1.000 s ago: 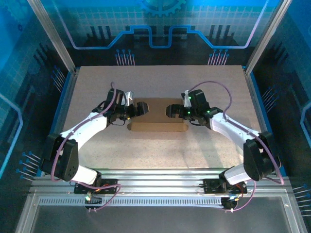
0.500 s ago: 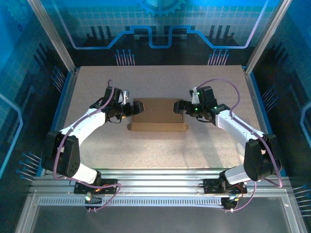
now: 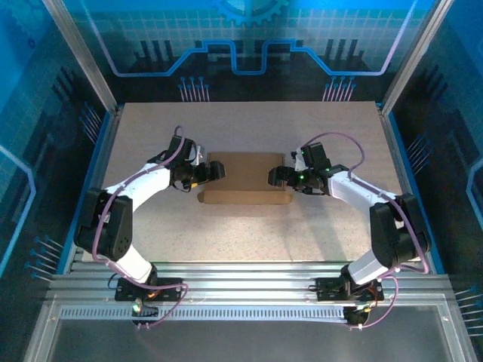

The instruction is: Fold the paper box

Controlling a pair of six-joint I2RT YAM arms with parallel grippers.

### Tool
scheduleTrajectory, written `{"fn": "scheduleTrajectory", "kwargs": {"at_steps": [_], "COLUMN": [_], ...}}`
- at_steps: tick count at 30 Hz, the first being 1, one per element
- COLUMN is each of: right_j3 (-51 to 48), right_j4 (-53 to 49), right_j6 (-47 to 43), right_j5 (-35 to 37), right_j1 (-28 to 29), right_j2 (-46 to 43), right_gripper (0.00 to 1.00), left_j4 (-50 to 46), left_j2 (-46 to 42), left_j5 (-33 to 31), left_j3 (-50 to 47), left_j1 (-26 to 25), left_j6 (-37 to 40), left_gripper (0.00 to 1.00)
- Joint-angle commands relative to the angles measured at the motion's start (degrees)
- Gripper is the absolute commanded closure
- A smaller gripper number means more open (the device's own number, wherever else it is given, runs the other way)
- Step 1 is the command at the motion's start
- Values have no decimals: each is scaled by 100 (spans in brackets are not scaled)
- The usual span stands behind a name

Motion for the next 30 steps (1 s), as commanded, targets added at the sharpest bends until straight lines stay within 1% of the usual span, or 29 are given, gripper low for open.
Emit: {"fn": "scheduleTrajectory", "kwargs": {"at_steps": [1, 18, 22, 27, 30], "right_j3": [-77, -85, -90, -112, -116], "right_j4": [171, 598, 615, 633, 597], "right_j6": [60, 139, 131, 97, 90], "right_j5": [-216, -477, -488, -497, -523], "right_j1": [-44, -6, 7, 10, 9], "right_j2": [101, 447, 440, 336, 184], "right_gripper": [0, 0, 0, 0, 0], "left_j4": [-208, 116, 139, 226, 179], "left_j2": [111, 336, 249, 80, -69], "left_j5": [12, 591, 661, 946, 970], "left_j3": [178, 96, 50, 23, 36], "left_j1": [42, 40, 40, 40, 41], "left_j6": [141, -147, -185, -232, -257], "left_gripper": [1, 1, 1, 1, 1]}}
